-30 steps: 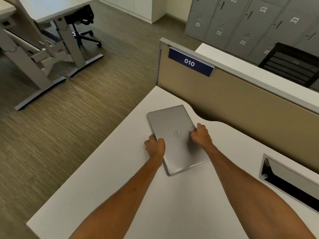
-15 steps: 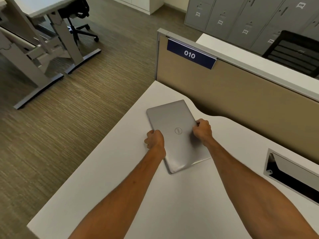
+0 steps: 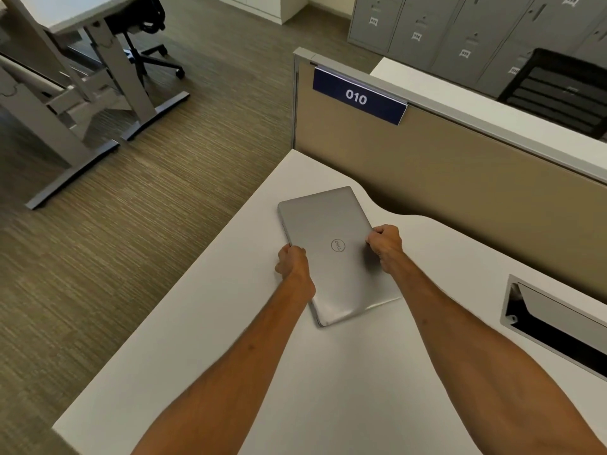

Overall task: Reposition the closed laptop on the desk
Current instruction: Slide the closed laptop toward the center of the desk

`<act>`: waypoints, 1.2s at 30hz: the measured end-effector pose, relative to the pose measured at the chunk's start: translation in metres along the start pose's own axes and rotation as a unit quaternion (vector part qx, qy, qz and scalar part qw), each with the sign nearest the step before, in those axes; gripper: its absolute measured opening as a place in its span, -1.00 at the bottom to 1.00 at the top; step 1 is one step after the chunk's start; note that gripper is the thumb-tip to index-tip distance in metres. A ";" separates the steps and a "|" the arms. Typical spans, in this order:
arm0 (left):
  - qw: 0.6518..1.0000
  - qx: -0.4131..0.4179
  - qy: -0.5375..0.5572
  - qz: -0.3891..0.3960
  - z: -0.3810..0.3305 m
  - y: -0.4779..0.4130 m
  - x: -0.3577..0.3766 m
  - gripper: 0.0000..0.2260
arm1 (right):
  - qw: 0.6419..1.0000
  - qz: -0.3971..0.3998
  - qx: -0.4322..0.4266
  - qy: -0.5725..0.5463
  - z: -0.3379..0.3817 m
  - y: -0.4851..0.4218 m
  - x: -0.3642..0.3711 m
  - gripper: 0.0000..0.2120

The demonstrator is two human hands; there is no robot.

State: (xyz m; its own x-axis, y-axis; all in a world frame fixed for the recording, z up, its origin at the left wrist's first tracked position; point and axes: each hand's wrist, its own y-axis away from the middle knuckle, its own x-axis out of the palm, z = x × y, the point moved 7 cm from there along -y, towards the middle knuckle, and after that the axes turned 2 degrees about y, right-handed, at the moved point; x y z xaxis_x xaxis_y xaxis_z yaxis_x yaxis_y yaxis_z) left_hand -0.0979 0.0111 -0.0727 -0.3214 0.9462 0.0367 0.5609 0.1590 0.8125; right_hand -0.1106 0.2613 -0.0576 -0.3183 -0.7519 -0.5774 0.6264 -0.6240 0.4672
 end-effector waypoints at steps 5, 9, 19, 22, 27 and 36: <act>0.999 -0.016 0.036 0.020 0.011 0.005 -0.005 -0.57 | 1.000 0.007 0.006 -0.004 -0.007 0.007 -0.008 -0.79; 0.998 -0.025 0.053 0.037 0.022 0.011 -0.009 -0.58 | 1.000 0.007 0.004 -0.007 -0.014 0.016 -0.017 -0.77; 0.996 -0.033 0.061 0.060 0.060 0.047 -0.025 -0.82 | 0.999 0.020 0.007 -0.035 -0.049 0.058 -0.048 -0.74; 0.995 -0.039 0.065 0.059 0.079 0.067 -0.029 -0.82 | 0.999 0.018 0.004 -0.036 -0.065 0.074 -0.061 -0.74; 0.996 -0.049 0.063 0.049 0.114 0.101 -0.035 -0.81 | 0.999 0.024 0.005 -0.045 -0.100 0.102 -0.086 -0.83; 0.997 -0.052 0.034 0.047 0.202 0.151 -0.045 -0.55 | 0.998 0.039 0.022 -0.037 -0.184 0.154 -0.137 -0.78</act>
State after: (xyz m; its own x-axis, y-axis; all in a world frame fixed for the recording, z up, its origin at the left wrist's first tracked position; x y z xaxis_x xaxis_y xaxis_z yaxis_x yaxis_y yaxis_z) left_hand 0.1554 0.0495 -0.0695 -0.3236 0.9338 0.1527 0.5100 0.0362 0.8594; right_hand 0.1607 0.3073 -0.0294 -0.3223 -0.8110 -0.4883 0.6194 -0.5707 0.5391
